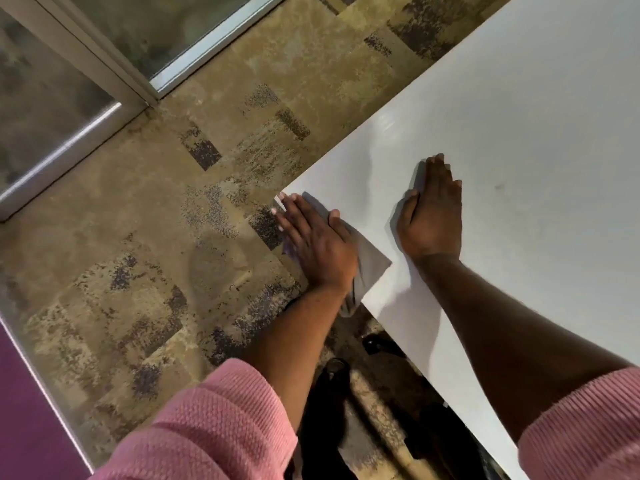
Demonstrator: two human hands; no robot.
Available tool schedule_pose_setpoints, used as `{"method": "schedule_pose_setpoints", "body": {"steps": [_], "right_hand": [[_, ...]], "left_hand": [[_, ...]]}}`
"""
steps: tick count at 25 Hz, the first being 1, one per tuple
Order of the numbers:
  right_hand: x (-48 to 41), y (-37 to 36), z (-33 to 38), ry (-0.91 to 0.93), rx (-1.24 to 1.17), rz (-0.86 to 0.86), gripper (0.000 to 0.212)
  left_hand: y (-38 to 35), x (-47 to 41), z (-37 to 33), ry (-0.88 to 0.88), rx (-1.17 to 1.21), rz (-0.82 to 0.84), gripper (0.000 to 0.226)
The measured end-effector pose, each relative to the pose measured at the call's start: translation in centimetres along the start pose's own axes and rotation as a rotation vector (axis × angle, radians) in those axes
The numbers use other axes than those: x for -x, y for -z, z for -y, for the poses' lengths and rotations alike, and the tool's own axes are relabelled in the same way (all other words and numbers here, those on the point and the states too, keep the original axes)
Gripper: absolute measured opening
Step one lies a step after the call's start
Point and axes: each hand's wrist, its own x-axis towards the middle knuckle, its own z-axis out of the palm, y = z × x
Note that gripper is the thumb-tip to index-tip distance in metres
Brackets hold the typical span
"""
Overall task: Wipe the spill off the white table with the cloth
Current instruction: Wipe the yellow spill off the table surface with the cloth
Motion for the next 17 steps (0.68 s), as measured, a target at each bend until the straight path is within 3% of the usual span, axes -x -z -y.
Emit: {"method": "schedule_pose_setpoints", "body": {"steps": [3, 6, 13, 17], "right_hand": [[-0.1, 0.1, -0.1, -0.007, -0.042, -0.016, 0.061], [0.1, 0.2, -0.2, -0.014, -0.124, -0.049, 0.059], [0.7, 1.0, -0.8, -0.104, -0.484, -0.239, 0.055], [2.6, 2.5, -1.0, -0.341, -0.474, -0.299, 0.057]], "left_hand": [[0.2, -2.5, -0.5, -0.209, -0.270, 0.062, 0.073], [-0.4, -4.4, -1.9, -0.407, -0.358, 0.146, 0.078], [-3.1, -4.0, -8.2, -0.648, -0.338, 0.333, 0.077], [-3.8, -2.4, -10.9, -0.760, -0.225, 0.594, 0.075]]}}
